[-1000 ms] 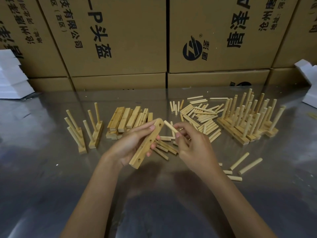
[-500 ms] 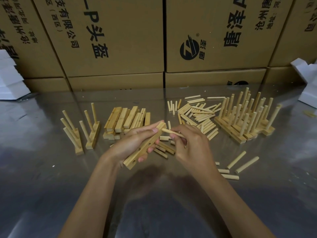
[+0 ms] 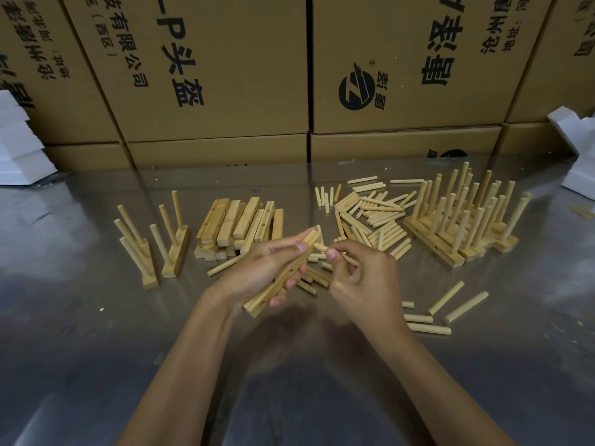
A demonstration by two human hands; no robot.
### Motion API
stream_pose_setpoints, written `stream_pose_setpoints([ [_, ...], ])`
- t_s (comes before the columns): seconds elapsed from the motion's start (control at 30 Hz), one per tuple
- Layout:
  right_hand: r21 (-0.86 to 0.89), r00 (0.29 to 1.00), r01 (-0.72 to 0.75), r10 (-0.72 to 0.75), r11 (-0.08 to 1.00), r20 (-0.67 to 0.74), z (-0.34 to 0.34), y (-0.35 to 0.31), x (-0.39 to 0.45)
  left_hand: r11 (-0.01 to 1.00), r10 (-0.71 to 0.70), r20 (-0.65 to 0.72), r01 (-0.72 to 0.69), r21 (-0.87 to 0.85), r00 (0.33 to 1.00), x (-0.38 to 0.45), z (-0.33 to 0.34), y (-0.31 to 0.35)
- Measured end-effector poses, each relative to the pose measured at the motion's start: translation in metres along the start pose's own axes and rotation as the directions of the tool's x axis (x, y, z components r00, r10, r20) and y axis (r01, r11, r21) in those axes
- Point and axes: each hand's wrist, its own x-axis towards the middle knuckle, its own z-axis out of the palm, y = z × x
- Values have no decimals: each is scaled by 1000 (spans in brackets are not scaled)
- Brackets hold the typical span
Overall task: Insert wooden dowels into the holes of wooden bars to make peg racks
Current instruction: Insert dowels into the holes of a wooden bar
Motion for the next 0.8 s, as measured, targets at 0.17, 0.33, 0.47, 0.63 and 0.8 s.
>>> stream_pose_setpoints([
  [0.17,17,999,-40,39,999,33,1,0,7,1000,0,-76,-1,-10,997,2,-1,0],
  [0.33,13,996,31,-30,999,-88,-5,-3,11,992,-3,-263,-31,-124,965,2,-13,0],
  [0.47,-176,994,106,-100,979,48,1,-2,1,976,-17,-434,-80,-203,901,2,-30,-1],
  [0.63,-426,921,178,2,887,390,22,1,-11,969,-24,-514,-107,-224,858,5,-40,-2],
  [0.8,-224,948,19,54,974,315,16,-2,-9,957,-27,-518,-127,-260,855,5,-36,-3],
])
